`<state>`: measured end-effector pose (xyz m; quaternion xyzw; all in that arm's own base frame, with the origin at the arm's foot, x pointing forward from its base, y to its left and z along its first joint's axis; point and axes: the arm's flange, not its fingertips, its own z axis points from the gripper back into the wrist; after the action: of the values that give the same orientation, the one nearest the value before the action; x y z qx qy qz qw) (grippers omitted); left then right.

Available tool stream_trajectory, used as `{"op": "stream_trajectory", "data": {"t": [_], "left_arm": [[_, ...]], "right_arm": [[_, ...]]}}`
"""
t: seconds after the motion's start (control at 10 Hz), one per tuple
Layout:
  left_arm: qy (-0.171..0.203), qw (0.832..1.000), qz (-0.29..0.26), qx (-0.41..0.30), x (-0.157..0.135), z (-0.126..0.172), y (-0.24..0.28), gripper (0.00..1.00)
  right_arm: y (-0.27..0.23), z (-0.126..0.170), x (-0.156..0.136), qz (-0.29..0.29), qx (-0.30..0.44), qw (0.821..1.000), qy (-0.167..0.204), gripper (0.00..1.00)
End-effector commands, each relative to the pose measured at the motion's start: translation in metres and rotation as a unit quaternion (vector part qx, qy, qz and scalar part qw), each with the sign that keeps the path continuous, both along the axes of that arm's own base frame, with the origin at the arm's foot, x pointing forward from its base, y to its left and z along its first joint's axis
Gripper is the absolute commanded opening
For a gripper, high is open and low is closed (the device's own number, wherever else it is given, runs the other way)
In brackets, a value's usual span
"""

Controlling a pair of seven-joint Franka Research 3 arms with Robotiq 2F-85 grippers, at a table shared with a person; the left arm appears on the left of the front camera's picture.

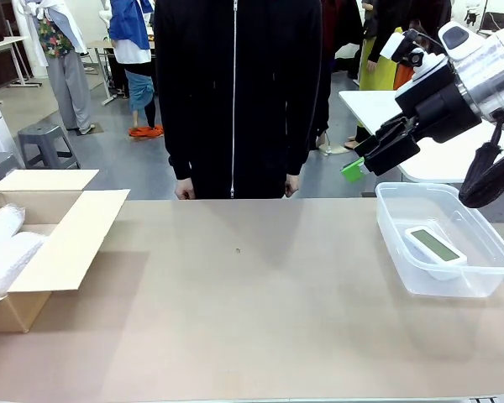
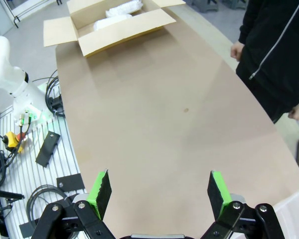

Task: Separate and place wrapped and unwrapped clocks.
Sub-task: If the picked Digital clock is wrapped, place it in the Package Box ; if not, place it in the Organizing box.

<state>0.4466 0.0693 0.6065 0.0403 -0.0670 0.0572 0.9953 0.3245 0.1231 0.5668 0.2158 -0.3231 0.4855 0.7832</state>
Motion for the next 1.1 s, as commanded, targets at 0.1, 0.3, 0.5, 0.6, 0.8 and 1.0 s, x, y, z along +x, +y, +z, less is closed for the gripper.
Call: {"op": "stream_trajectory", "data": {"t": [0.1,0.3,0.5,0.6,0.8,1.0], "left_arm": [[-0.016,0.999,-0.047,-0.005,-0.011,0.026,-0.012,1.0],[-0.028,0.999,-0.045,-0.006,-0.01,0.027,-0.018,1.0],[-0.023,0.999,-0.037,0.006,-0.012,0.03,-0.019,1.0],[-0.023,0.999,-0.037,0.006,-0.012,0.03,-0.019,1.0],[-0.023,0.999,-0.037,0.006,-0.012,0.03,-0.019,1.0],[-0.023,0.999,-0.037,0.006,-0.012,0.03,-0.019,1.0]], "right_arm": [[0.0,-0.001,0.001,0.004,0.008,1.0,0.002,1.0],[0.0,-0.001,0.001,0.004,0.008,1.0,0.002,1.0],[0.0,-0.001,0.001,0.004,0.008,1.0,0.002,1.0],[0.0,-0.001,0.001,0.004,0.008,1.0,0.002,1.0],[0.0,-0.001,0.001,0.004,0.008,1.0,0.002,1.0],[0.0,-0.001,0.001,0.004,0.008,1.0,0.002,1.0]]}}
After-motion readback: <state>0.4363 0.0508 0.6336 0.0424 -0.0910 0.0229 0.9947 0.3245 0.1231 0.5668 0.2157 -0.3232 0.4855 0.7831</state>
